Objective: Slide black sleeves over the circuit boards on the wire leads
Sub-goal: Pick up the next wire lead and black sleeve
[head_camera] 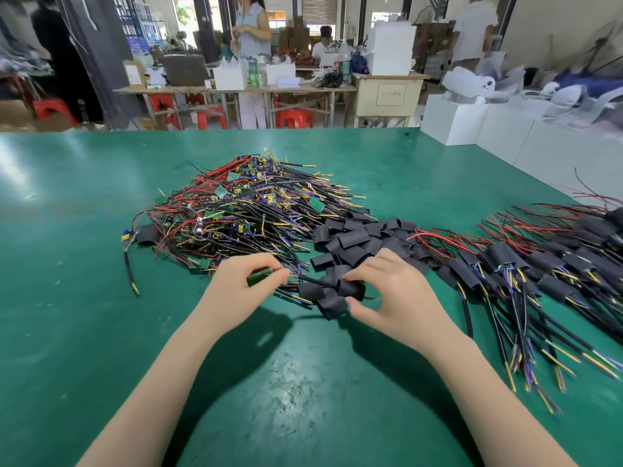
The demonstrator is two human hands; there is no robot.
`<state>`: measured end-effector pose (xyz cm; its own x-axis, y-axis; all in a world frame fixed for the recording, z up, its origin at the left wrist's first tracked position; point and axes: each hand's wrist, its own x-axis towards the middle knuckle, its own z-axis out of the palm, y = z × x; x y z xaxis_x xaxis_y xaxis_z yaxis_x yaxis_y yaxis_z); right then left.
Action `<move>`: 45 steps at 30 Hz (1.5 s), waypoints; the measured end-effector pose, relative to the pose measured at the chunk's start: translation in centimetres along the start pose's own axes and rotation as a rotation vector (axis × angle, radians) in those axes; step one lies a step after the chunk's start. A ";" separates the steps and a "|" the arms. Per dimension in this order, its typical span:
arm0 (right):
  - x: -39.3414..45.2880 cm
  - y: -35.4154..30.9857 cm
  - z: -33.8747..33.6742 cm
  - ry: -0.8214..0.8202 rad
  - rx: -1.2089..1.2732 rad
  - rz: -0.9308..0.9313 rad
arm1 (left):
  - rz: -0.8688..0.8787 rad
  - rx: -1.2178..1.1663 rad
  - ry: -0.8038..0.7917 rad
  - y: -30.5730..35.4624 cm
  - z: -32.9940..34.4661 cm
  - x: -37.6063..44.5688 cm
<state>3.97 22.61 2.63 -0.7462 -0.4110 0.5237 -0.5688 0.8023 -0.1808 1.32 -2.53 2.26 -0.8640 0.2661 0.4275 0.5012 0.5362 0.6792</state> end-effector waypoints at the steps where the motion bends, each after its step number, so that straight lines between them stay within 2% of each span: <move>1: 0.0 -0.3 0.2 0.001 0.010 0.003 | 0.029 0.019 -0.008 0.5 0.5 -0.1; 6: 0.2 -1.2 0.7 0.034 0.103 0.063 | 0.192 0.196 -0.176 2.0 2.9 -0.4; 11: 0.1 -0.5 0.1 0.016 0.099 0.125 | 0.230 0.230 -0.248 1.7 3.6 -0.8; 14: 0.1 -0.2 -0.1 -0.002 0.102 0.116 | 0.186 0.269 -0.252 1.0 3.3 -0.7; 26: 0.1 -1.3 0.9 -0.131 0.148 0.029 | 0.022 -0.026 -0.089 1.7 3.4 -0.8; 34: 0.3 -1.4 1.0 -0.113 0.290 0.113 | 0.017 -0.139 -0.004 1.9 3.7 -0.8; 40: 0.3 -1.4 1.0 -0.065 0.275 0.162 | -0.112 -0.324 -0.048 1.5 3.0 -0.4; 45: 0.3 -1.6 0.8 -0.037 0.296 0.102 | -0.300 -0.519 -0.039 1.4 2.6 -0.3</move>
<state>4.39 20.90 2.44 -0.8135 -0.3546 0.4610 -0.5623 0.6819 -0.4678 2.14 0.18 1.55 -0.9675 0.1983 0.1569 0.1852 0.1333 0.9736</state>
